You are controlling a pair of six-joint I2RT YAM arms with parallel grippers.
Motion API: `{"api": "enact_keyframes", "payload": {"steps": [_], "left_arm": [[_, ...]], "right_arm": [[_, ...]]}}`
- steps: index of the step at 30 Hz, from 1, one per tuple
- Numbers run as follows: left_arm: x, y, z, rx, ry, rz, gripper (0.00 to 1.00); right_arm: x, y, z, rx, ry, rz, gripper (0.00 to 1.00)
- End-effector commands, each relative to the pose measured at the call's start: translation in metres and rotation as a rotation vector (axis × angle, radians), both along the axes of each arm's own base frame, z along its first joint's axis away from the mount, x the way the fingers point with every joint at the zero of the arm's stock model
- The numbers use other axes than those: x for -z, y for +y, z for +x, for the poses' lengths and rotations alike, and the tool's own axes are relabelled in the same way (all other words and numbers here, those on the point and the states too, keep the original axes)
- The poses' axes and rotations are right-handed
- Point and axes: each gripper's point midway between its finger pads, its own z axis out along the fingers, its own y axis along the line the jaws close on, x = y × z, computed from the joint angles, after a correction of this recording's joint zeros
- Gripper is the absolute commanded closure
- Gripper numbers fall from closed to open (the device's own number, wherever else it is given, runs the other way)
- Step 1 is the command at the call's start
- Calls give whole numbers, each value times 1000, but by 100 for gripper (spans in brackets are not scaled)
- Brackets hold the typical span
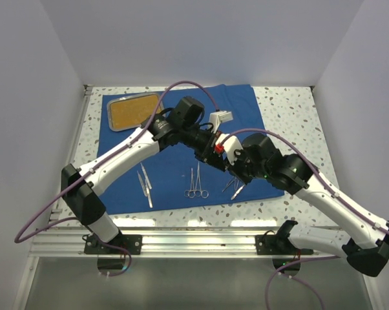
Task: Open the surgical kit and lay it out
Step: Place the medical item in the surgical kit.
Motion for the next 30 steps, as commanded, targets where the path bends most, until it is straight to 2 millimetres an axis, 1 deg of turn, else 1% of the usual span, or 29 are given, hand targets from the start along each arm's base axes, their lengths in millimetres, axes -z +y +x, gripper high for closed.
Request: {"api": "enact_keyframes", "payload": {"steps": [1,2,3,5,6,7,8,9,11,12,13,14,15,16,17,18,19,20,21,22,23,24,25,26,27,28,29,30], "left_arm": [[-14,-4,-5,22,-1,-29,100],[-10,-2,-3,11,1,-6,100],[-8,-3,10,-41,-42,29,90],[-3,1,23,-95,-90,80,67],[-4,6,48,-188,-160,125,56],[-4,11,63,-247,-194,157,52],[-4,19,74,-298,-213,198,51],[-15,31,106,-417,-280,228,50],[-28,47,134,-536,-324,251,50],[-48,68,159,-651,-377,246,50],[-58,79,170,-712,-388,238,49],[-71,91,181,-773,-413,221,48],[-84,121,198,-890,-441,233,47],[-92,136,205,-951,-461,243,46],[-98,150,209,-1003,-479,253,44],[-107,176,215,-1091,-511,276,44],[-112,187,215,-1128,-525,292,43],[-118,202,214,-1182,-557,314,41],[-119,207,213,-1188,-576,333,41],[-119,211,211,-1198,-584,343,41],[-110,215,210,-1203,-581,370,41],[-112,221,206,-1221,-592,376,41],[-109,223,204,-1227,-593,382,41],[-103,228,199,-1233,-590,392,41],[-100,230,197,-1241,-588,400,41],[-98,232,195,-1243,-590,399,41],[-93,235,192,-1244,-588,407,41],[-93,236,190,-1247,-592,407,41]], "right_arm": [[-29,6,13,48,-89,91,100],[-29,5,14,52,-90,90,100],[-28,4,13,52,-87,86,100],[-27,3,13,60,-83,84,100],[-27,3,12,63,-82,88,100],[-25,2,12,65,-77,86,100],[-24,3,11,65,-72,90,100],[-21,4,11,67,-63,88,100],[-15,9,12,78,-38,105,100],[-13,14,11,75,-22,118,100],[-10,17,12,88,-5,127,100],[-5,25,12,79,25,138,100],[-2,30,13,94,53,155,100],[-1,34,14,100,67,168,100],[-1,44,19,94,72,185,100],[-2,52,18,131,119,233,100],[-6,63,21,132,133,277,100],[-5,74,24,139,166,301,100],[-5,85,23,165,224,351,100],[-8,96,19,156,276,395,100],[-13,109,24,161,293,460,100],[-5,121,25,223,379,497,100],[-4,128,29,251,408,527,100],[-3,137,35,278,435,559,100],[9,145,40,361,512,572,100],[16,149,45,413,543,569,100],[19,150,50,467,560,573,100],[22,153,53,543,605,594,100]]}}
